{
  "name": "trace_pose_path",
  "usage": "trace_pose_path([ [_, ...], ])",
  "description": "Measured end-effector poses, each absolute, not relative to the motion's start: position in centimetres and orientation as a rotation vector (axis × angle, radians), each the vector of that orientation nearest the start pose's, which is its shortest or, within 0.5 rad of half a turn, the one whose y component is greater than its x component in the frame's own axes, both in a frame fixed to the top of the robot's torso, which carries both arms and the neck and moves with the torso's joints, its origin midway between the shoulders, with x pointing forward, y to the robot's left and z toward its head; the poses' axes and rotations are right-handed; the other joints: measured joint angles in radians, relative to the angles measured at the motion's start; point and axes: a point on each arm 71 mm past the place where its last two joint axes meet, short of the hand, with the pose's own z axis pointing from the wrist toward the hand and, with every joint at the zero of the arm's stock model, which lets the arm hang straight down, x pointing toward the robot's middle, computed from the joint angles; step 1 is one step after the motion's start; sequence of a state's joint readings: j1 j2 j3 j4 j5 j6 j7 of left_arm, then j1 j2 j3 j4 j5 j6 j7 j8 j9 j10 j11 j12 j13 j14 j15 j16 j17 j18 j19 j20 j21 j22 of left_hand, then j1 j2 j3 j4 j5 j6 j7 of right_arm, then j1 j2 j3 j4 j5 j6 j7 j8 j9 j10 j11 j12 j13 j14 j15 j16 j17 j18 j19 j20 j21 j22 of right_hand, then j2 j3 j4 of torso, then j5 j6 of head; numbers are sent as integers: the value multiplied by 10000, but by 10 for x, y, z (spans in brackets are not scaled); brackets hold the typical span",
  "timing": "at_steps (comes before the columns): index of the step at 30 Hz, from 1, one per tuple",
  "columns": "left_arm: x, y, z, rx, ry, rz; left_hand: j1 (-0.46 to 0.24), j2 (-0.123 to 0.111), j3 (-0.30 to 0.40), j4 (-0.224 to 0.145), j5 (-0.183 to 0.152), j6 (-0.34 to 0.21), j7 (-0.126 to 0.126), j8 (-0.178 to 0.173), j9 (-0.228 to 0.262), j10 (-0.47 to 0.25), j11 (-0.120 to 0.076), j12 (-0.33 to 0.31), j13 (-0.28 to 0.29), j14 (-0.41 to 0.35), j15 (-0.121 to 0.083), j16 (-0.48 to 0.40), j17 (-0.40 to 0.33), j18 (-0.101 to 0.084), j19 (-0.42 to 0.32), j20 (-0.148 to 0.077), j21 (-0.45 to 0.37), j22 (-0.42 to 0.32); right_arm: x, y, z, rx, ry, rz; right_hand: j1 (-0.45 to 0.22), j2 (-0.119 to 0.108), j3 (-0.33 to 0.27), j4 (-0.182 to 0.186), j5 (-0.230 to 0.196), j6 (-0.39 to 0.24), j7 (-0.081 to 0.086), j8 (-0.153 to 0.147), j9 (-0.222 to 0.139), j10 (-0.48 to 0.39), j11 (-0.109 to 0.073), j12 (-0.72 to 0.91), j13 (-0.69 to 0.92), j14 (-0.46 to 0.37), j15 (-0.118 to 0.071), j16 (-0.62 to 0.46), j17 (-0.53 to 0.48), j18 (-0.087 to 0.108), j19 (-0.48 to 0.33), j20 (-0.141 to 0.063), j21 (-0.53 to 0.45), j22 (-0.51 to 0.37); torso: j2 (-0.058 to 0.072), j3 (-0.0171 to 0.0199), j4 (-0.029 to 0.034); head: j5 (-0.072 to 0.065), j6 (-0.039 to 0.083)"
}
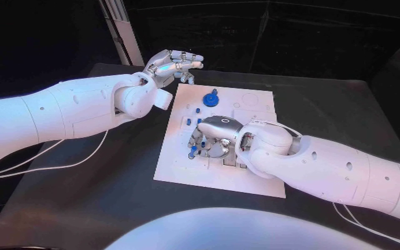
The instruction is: Assemble the parts on the task board
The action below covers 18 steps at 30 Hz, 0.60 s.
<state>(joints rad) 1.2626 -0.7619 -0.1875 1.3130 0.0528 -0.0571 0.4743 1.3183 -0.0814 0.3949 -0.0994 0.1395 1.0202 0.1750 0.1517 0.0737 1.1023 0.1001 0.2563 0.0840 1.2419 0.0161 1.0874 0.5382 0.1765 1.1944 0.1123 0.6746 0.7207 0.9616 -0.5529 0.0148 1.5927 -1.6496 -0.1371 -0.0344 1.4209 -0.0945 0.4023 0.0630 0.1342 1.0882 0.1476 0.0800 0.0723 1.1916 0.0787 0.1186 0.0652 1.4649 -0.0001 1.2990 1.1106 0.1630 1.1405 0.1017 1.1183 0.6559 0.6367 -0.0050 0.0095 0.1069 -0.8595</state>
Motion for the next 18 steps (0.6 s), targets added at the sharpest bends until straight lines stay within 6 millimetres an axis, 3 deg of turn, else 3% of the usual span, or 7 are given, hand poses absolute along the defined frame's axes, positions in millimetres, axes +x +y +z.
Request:
trace_pose_path([
  [18,515,223,-205,-10633,14911,-16541,0,0,0,0,0,0,0,0,0,0,0,0,0,0,0,0,0,0,0,0,0,1,388,-21,-256,-5601,17925,10521,0,0,-1,0,-1,18,46,-29,-3,0,0,1,0,0,0,0,-1,0,0,0,0,-4,0,-2,0,7,-32],
])
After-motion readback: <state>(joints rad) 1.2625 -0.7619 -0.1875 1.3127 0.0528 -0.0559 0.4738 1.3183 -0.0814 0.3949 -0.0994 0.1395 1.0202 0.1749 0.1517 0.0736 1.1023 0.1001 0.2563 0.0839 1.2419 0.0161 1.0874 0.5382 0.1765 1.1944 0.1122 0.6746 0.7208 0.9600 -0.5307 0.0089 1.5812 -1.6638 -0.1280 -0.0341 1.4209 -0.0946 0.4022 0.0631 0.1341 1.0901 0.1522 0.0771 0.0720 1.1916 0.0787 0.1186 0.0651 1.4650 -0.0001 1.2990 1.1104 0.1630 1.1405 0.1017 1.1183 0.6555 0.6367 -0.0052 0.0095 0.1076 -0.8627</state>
